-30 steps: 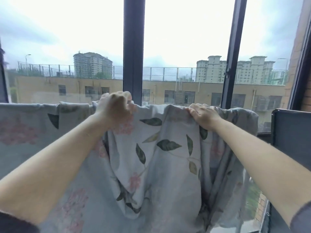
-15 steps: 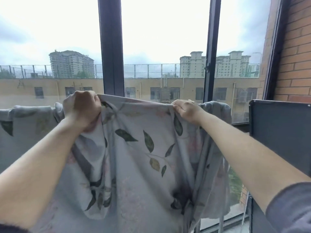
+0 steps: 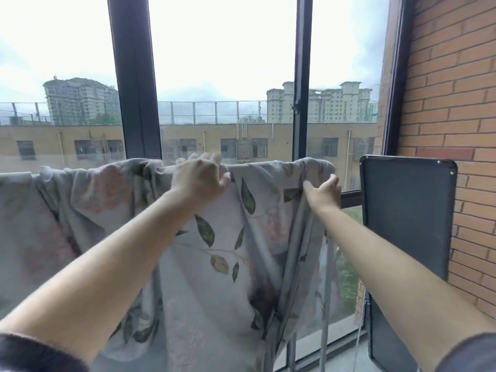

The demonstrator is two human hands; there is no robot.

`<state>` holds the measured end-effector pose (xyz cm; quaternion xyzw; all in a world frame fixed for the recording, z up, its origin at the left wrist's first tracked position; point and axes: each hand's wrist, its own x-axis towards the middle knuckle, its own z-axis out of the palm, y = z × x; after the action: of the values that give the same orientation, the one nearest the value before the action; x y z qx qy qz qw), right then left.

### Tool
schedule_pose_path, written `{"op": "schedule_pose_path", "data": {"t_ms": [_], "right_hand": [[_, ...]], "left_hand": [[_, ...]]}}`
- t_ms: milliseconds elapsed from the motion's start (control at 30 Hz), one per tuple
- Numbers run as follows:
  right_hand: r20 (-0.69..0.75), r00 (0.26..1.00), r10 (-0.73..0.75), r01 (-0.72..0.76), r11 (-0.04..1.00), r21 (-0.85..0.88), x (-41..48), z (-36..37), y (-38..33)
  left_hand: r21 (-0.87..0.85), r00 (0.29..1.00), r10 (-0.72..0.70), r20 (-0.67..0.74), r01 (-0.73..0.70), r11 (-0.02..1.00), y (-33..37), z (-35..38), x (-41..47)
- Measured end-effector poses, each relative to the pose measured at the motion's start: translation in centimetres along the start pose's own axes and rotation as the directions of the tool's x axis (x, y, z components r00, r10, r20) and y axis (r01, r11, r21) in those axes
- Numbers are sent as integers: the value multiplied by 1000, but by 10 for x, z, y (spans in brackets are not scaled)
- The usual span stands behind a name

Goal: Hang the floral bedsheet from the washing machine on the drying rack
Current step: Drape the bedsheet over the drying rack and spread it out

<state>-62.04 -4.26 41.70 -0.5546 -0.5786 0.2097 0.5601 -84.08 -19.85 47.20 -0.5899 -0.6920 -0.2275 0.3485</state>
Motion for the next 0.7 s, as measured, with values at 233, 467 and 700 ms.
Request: {"op": "schedule_pose_path", "data": {"t_ms": [233,467,700], "right_hand": [[191,975,117,-118,993,-10,45,-15,8],[49,994,-95,76,950,304,96,-52,-41],[52,971,-232,191,894,404,148,-90,-80]], "left_hand": [[48,988,83,-130,-77,996,43,28,22],[27,985,-124,-122,128,991,29,28,37],[-47,999,36,-40,-38,998,27,20,29]]}}
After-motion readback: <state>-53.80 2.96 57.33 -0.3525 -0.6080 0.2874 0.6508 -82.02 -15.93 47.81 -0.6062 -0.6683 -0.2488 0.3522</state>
